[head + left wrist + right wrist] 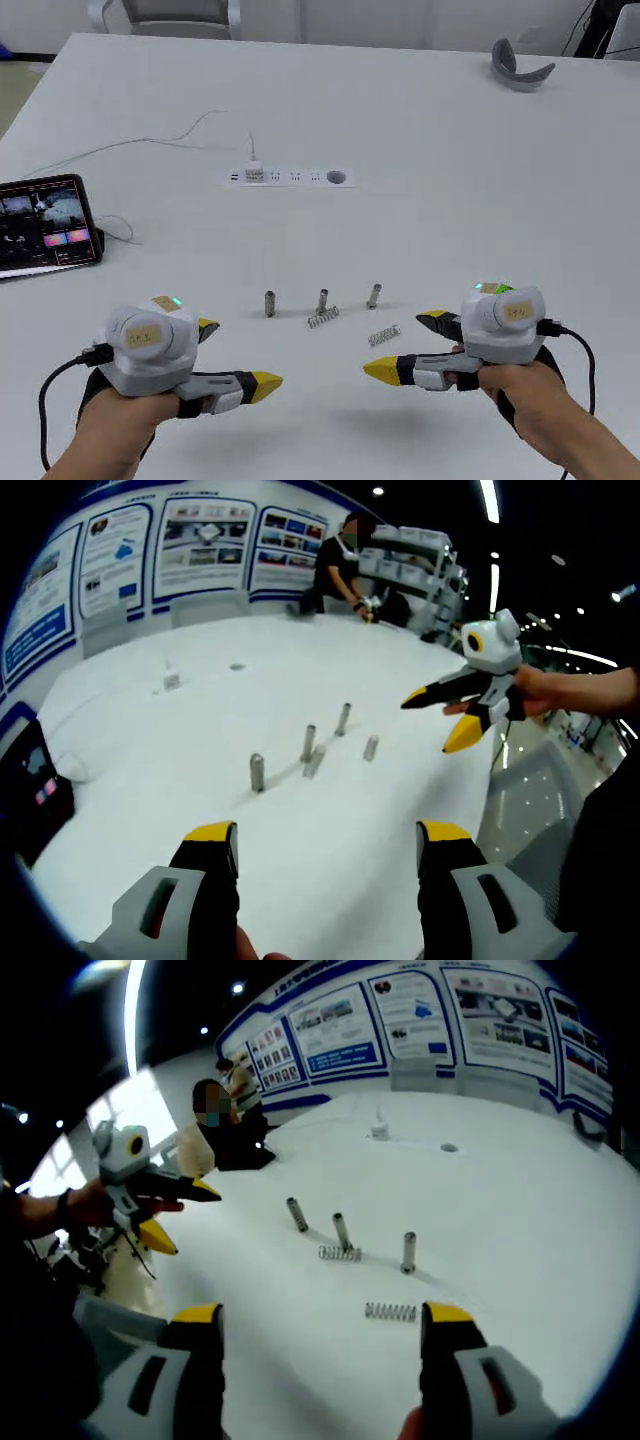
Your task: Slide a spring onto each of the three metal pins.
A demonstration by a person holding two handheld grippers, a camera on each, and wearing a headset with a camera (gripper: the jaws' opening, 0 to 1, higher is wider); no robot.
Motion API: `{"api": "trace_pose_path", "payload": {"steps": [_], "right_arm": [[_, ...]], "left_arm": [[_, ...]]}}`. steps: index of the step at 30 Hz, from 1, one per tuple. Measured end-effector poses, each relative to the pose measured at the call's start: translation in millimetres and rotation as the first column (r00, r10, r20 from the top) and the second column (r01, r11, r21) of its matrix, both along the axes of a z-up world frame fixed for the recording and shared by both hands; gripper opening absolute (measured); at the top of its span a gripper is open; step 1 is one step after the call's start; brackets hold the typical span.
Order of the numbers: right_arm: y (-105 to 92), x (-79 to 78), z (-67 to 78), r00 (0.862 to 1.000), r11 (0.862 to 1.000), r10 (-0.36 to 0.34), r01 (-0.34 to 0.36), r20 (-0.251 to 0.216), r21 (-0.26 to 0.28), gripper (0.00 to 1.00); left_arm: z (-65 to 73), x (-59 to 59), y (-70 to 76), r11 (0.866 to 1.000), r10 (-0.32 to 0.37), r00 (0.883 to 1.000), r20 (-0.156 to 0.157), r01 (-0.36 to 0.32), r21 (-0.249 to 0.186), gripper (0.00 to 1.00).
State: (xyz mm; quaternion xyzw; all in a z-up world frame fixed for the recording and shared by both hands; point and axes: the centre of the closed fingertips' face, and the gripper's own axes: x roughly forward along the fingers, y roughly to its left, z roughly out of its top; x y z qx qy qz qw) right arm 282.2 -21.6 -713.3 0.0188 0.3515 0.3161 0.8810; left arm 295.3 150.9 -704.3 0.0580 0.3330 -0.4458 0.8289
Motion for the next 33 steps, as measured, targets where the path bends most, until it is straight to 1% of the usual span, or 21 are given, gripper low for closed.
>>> {"api": "trace_pose_path", "payload": {"steps": [4, 7, 9, 14, 16, 20, 24, 30, 33], "right_arm": [[0.6, -4.2, -1.1, 1.000, 1.000, -0.010, 0.010, -0.007, -0.010, 0.83], [1.8, -6.4, -1.7, 1.000, 1.000, -0.013, 0.013, -0.013, -0.009, 0.83], [1.3, -7.7, -0.8, 1.000, 1.000, -0.018, 0.018, -0.016, -0.010, 0.84], [-3.7, -7.9, 3.6, 0.999, 0.999, -0.049, 0.049, -0.010, 0.002, 0.85], [-4.6, -8.2, 3.9, 0.999, 0.999, -0.051, 0.051, -0.007, 0.006, 0.85], [-9.1, -12.7, 1.8, 0.999, 0.999, -0.042, 0.042, -0.014, -0.014, 0.85], [-11.7, -17.8, 1.0, 0.999, 0.999, -0.046, 0.046, -0.024, -0.007, 0.85], [-13.2, -22.3, 0.0, 0.998, 0.999, -0.051, 0.050, -0.026, -0.004, 0.85], [-13.9, -24.9, -3.0, 0.998, 0.999, -0.050, 0.050, -0.035, -0.005, 0.85]], "left_arm": [[-6.9, 0.6, -8.2, 1.000, -0.017, 1.000, -0.014, 0.017, -0.004, 0.74], [-8.9, 0.9, -14.4, 0.999, -0.036, 0.999, -0.018, 0.036, 0.000, 0.73], [-8.3, 1.6, -18.6, 0.999, -0.047, 0.999, -0.017, 0.047, -0.004, 0.73], [-10.6, 3.1, -26.6, 0.997, -0.075, 0.997, -0.019, 0.075, 0.003, 0.74], [-12.3, 4.1, -29.1, 0.996, -0.085, 0.996, -0.017, 0.085, 0.010, 0.73], [-16.6, 3.7, -35.1, 0.993, -0.115, 0.993, -0.020, 0.115, 0.022, 0.73], [-22.0, 3.9, -40.7, 0.992, -0.121, 0.992, -0.032, 0.122, 0.018, 0.73], [-29.0, 1.9, -49.0, 0.992, -0.128, 0.990, -0.050, 0.129, 0.011, 0.72], [-33.0, 1.7, -52.5, 0.991, -0.132, 0.990, -0.057, 0.132, 0.005, 0.72]]}}
